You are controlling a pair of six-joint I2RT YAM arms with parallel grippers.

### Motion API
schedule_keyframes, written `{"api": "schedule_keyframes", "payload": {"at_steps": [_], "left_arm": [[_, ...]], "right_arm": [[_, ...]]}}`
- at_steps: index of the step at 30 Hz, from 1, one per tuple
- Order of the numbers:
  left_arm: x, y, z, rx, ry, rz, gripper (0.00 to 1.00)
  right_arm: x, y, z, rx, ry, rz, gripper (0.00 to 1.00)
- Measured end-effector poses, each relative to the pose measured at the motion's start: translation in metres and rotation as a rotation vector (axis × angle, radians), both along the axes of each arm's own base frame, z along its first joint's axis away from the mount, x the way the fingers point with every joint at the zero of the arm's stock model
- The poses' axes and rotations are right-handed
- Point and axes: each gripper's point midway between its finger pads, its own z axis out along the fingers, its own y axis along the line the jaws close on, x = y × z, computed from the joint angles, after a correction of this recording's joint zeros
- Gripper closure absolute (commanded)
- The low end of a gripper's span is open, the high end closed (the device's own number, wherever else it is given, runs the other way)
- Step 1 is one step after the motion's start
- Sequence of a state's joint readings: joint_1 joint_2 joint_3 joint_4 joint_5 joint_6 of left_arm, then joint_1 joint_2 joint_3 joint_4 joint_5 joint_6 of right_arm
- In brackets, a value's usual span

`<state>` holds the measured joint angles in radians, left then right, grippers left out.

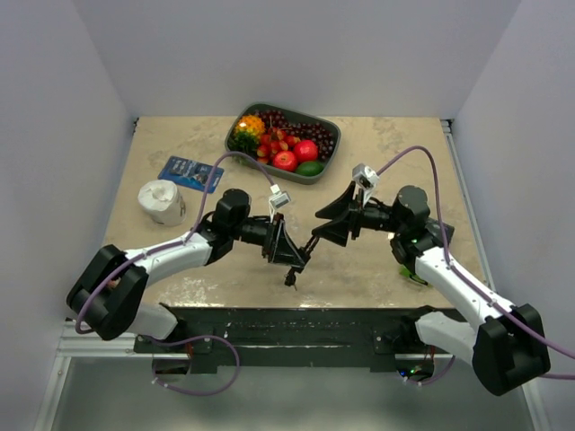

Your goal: Unlock with the key

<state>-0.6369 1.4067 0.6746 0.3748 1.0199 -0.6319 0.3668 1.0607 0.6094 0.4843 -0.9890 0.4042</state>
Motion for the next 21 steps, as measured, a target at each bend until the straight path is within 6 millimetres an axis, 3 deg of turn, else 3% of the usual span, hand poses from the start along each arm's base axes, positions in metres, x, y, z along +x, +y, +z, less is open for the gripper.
{"api": "schedule_keyframes", "payload": {"at_steps": [15, 21], "left_arm": [[-0.014, 0.005, 0.017, -0.058, -0.014, -0.086, 1.00], [-0.017, 0.007, 0.028, -0.103, -0.024, -0.095, 1.00]], "right_arm": [[-0.034, 0.012, -0.012, 0.002, 0.055, 0.139, 0.34], [-0.040, 0.015, -0.014, 0.000, 0.072, 0.156, 0.40]]}}
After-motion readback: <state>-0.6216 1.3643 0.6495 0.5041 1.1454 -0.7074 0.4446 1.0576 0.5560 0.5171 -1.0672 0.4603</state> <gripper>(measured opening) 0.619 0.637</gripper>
